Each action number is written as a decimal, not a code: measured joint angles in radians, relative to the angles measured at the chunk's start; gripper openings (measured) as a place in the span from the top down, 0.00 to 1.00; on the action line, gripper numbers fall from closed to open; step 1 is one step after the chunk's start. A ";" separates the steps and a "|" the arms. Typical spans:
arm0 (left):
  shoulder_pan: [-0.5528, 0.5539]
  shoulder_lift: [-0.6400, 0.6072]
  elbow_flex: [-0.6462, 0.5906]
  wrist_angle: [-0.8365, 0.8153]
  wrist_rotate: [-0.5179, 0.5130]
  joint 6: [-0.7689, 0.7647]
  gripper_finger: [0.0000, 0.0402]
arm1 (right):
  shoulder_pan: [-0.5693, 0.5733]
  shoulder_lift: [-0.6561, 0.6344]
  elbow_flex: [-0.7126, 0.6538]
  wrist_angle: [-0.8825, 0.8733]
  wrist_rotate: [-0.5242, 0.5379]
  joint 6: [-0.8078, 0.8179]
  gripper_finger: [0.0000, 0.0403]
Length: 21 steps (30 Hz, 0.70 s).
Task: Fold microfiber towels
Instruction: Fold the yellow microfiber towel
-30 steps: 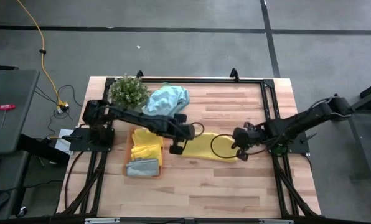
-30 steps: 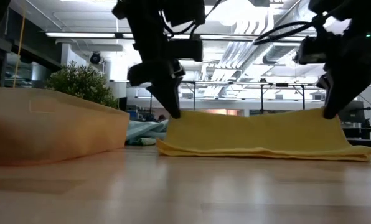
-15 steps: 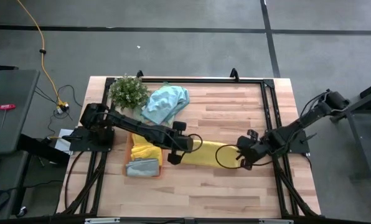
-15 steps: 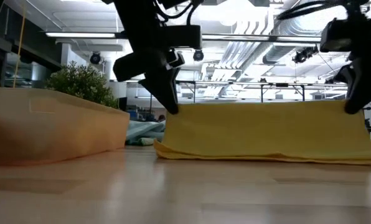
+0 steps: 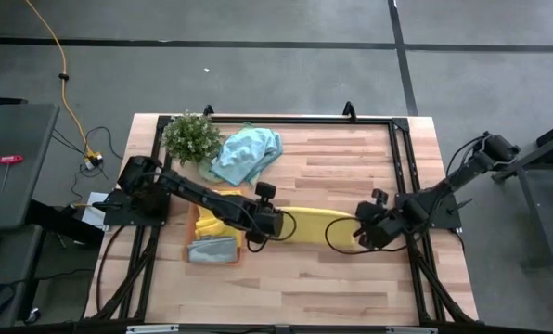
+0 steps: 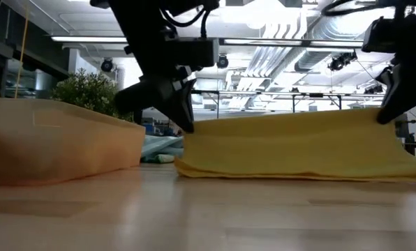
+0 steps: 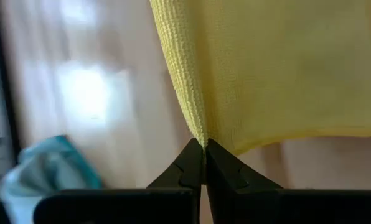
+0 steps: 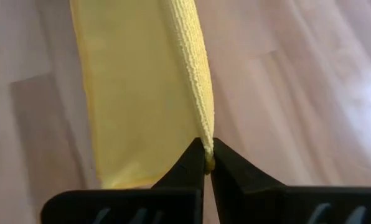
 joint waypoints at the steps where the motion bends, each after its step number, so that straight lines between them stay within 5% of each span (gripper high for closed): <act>1: 0.006 0.000 0.000 0.001 -0.017 0.015 1.00 | -0.006 0.000 0.000 -0.008 0.011 0.000 1.00; 14: 0.148 -0.011 -0.001 0.056 -0.061 0.136 1.00 | -0.100 0.000 0.061 -0.167 0.148 -0.059 1.00; 21: 0.137 -0.037 -0.001 0.056 0.005 0.044 1.00 | -0.106 0.012 0.071 -0.171 0.110 -0.082 1.00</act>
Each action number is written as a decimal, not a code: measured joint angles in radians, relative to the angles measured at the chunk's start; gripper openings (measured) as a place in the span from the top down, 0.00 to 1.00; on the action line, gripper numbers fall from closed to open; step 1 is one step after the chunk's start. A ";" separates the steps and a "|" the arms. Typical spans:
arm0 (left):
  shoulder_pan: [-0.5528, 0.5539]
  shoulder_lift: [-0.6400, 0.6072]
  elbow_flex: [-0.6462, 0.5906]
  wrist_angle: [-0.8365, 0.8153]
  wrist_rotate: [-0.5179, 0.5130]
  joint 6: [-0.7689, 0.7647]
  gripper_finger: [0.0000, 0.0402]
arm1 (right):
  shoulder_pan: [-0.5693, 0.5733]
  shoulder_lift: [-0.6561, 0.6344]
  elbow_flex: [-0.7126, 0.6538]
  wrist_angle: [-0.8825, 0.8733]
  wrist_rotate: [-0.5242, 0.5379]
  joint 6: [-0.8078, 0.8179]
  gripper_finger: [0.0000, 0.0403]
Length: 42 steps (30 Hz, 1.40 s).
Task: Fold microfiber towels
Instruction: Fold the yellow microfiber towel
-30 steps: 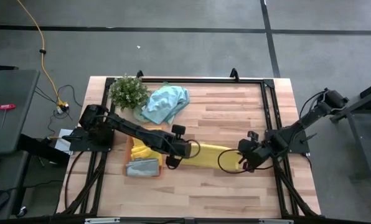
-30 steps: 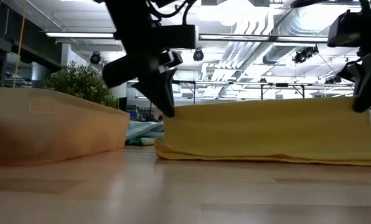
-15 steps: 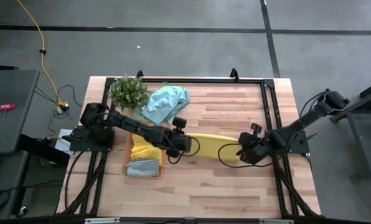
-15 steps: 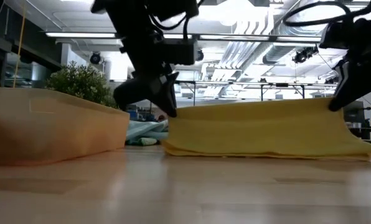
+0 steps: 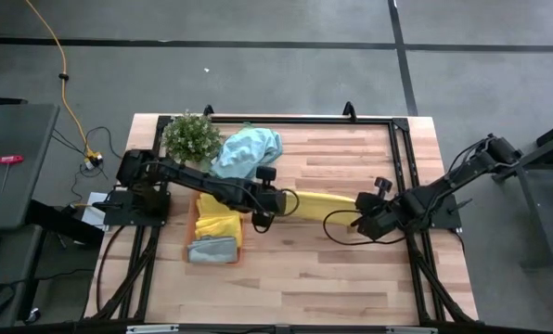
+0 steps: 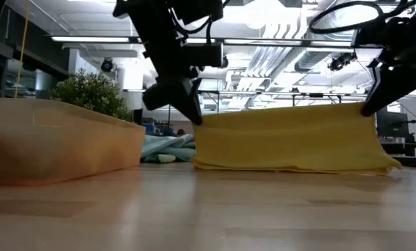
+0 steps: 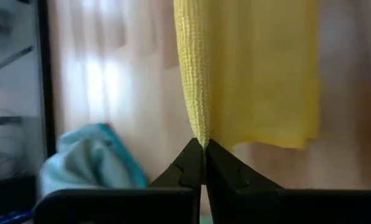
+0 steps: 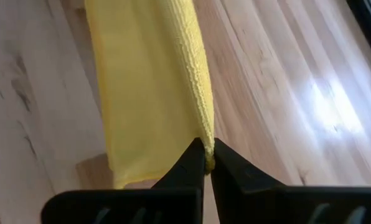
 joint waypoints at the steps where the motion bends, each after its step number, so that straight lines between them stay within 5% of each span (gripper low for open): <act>1: -0.011 0.000 -0.001 -0.001 0.008 -0.010 1.00 | 0.001 0.005 0.000 0.000 0.001 -0.008 1.00; 11: -0.114 -0.001 -0.058 0.074 0.016 -0.065 1.00 | 0.031 0.112 0.000 0.041 -0.060 0.014 1.00; 17: -0.110 0.000 -0.082 0.096 -0.023 -0.115 1.00 | 0.092 0.178 0.000 0.083 -0.059 0.087 1.00; 29: -0.091 0.000 -0.103 0.120 0.071 -0.114 0.96 | 0.113 0.225 0.000 0.144 -0.089 0.136 0.97; 34: -0.078 0.000 -0.104 0.119 0.103 -0.114 0.93 | 0.111 0.224 0.000 0.143 -0.102 0.138 0.87; 42: -0.051 -0.002 -0.069 0.030 0.163 -0.114 0.79 | 0.110 0.216 0.041 0.087 -0.129 0.134 0.58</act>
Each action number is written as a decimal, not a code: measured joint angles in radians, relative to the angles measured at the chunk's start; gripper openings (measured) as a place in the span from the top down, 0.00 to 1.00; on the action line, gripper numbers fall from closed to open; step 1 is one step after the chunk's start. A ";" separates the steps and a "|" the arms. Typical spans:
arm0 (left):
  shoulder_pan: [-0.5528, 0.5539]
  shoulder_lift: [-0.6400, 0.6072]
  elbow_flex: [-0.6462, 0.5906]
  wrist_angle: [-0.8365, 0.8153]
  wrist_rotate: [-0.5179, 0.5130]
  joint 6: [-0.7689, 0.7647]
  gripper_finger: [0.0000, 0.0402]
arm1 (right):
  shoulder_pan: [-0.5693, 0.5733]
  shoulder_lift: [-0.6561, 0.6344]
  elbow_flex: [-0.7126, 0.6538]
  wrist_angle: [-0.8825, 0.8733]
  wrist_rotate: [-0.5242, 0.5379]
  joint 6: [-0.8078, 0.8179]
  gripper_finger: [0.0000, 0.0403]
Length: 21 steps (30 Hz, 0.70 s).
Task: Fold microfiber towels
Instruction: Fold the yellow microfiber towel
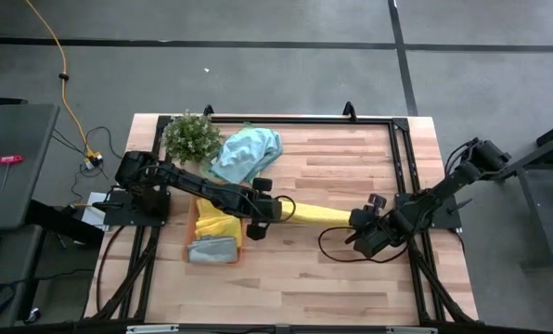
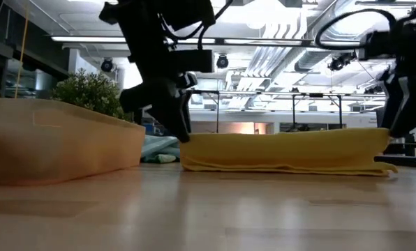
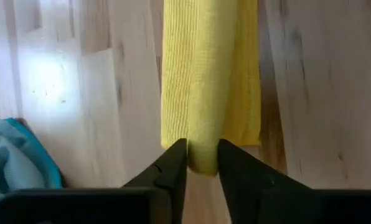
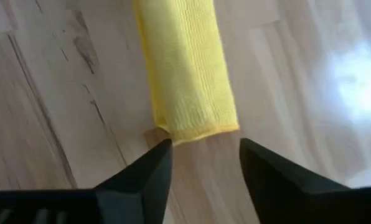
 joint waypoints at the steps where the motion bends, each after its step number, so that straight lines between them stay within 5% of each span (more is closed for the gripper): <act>1: 0.001 -0.001 0.011 -0.020 0.009 0.000 0.77 | 0.000 -0.002 0.016 -0.027 0.001 -0.002 0.55; 14: 0.014 -0.151 0.066 -0.097 0.179 0.087 0.55 | -0.001 -0.023 0.126 -0.209 -0.064 0.012 0.46; 21: 0.115 -0.158 0.066 0.012 0.330 -0.014 0.53 | -0.003 -0.221 -0.015 -0.171 -0.082 0.366 0.46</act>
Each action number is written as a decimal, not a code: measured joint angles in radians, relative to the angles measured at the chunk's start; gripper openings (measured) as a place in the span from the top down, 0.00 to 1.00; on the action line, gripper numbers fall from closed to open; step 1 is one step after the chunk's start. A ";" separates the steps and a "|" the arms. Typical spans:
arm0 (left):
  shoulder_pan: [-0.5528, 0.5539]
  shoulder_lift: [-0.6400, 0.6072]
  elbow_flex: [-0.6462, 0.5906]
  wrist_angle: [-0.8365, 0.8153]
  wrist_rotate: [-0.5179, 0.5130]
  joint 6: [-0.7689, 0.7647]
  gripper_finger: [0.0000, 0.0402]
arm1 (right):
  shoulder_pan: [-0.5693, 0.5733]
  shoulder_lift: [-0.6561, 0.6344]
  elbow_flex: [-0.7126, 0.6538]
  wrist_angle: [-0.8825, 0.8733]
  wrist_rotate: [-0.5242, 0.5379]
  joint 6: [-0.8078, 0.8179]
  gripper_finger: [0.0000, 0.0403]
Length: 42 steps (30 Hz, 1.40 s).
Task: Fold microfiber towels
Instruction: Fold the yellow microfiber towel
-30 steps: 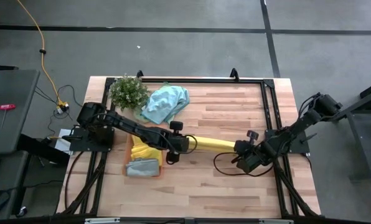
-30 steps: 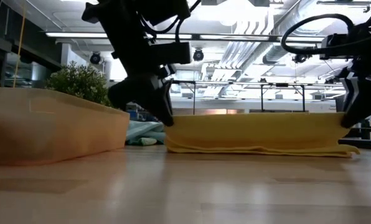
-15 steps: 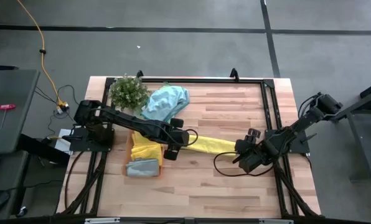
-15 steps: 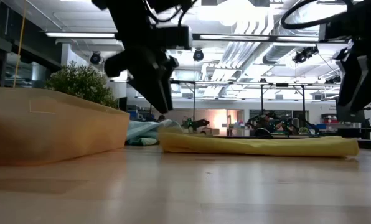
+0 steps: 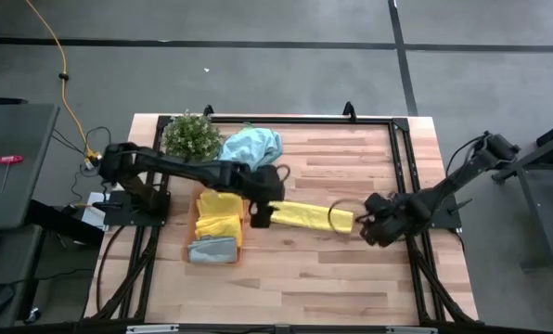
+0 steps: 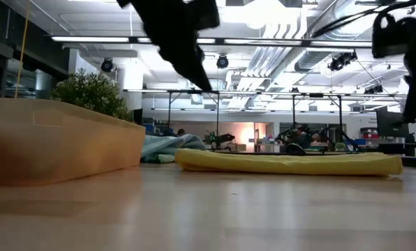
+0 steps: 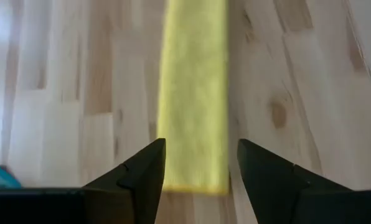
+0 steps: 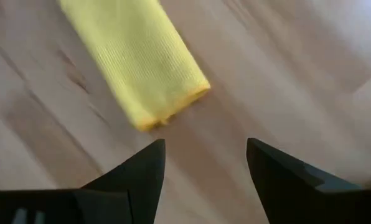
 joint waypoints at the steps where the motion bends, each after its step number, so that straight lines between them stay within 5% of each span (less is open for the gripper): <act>1: 0.019 0.006 0.000 0.015 0.020 -0.021 0.53 | 0.000 -0.046 -0.031 0.031 -0.007 0.076 0.46; 8: 0.108 0.056 -0.001 0.038 0.128 -0.149 0.53 | 0.000 -0.304 -0.283 0.404 -0.015 0.558 0.46; 15: 0.125 0.111 -0.001 0.002 0.197 -0.325 0.53 | -0.001 -0.326 -0.486 0.713 0.038 0.752 0.46; 25: 0.098 0.138 0.001 -0.087 0.046 -0.371 0.60 | -0.047 -0.239 -0.523 0.752 0.030 0.815 0.46; 42: 0.066 0.160 -0.096 -0.140 -0.004 -0.250 0.79 | -0.107 -0.115 -0.521 0.888 0.025 0.748 0.46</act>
